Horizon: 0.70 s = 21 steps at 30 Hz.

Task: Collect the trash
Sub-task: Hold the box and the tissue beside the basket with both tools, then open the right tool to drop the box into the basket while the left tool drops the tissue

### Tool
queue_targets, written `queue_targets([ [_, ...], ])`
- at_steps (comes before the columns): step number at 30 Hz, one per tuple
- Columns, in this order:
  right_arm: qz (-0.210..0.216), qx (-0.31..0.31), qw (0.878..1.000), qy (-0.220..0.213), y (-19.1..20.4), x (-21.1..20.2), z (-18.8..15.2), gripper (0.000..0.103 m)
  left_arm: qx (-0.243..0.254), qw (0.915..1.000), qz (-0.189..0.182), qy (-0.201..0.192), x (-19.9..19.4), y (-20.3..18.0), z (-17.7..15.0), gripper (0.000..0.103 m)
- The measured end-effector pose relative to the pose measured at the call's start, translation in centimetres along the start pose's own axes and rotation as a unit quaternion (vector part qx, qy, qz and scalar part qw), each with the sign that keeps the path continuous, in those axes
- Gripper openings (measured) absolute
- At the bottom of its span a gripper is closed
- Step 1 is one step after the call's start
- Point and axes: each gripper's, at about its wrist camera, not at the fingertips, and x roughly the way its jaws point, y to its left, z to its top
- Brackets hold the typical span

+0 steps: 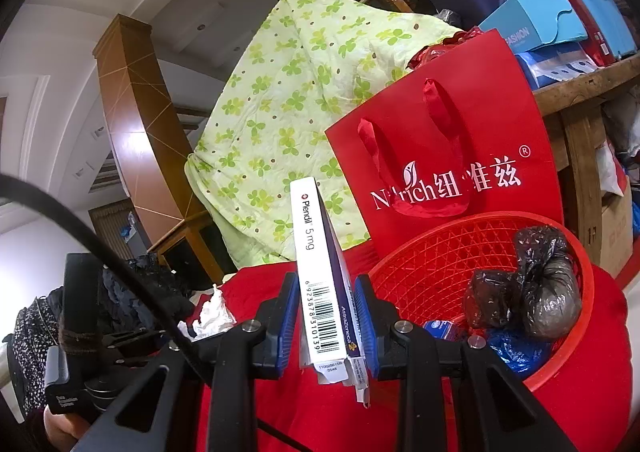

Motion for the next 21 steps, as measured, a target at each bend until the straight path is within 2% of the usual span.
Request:
queue_targets([
  [21, -0.005, 0.008, 1.000, -0.012, -0.3, -0.7, 0.2, 0.030, 0.007, 1.0000, -0.007, 0.002, 0.8, -1.2, 0.5, 0.040],
])
